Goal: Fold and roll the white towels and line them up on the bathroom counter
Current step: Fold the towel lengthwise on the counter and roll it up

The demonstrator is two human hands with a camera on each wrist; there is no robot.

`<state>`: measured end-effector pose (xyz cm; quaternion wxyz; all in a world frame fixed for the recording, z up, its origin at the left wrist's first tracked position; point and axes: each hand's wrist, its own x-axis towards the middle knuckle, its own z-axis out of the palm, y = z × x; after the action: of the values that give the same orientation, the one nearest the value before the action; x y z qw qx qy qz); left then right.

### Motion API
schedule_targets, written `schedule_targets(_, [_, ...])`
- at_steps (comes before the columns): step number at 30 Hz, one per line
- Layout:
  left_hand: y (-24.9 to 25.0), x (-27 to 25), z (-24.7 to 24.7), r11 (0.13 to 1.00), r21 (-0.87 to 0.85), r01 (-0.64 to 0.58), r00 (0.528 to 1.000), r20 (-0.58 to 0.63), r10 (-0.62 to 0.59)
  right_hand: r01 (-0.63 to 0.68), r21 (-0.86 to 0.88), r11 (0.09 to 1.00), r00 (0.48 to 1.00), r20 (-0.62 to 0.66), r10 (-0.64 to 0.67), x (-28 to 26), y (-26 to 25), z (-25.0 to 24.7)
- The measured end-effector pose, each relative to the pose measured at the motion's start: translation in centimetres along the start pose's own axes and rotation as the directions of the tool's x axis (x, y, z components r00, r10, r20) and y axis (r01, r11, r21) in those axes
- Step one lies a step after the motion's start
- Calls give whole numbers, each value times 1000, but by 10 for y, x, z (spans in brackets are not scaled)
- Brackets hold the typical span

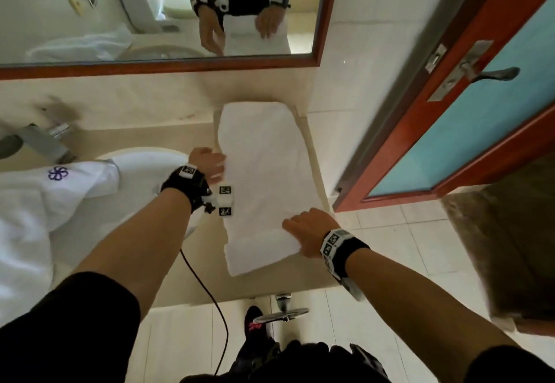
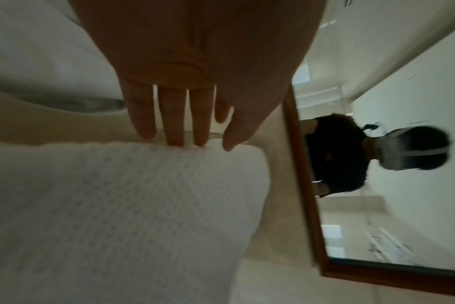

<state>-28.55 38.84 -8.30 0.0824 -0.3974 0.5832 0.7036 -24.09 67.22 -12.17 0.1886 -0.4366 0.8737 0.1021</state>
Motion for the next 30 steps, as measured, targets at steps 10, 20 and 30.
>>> schedule_targets(10, [-91,-39,15,341,900,-271,908,121,402,-20,72,997,998,66,15,5,-25,34])
schedule_targets(20, [-166,-95,33,-272,870,-410,904,427,4,-134,275,952,984,153,94,13,-46,34])
schedule_targets(30, [-161,-70,30,-123,920,-371,928,367,-59,-110,78,991,991,-67,116,-6,-70,48])
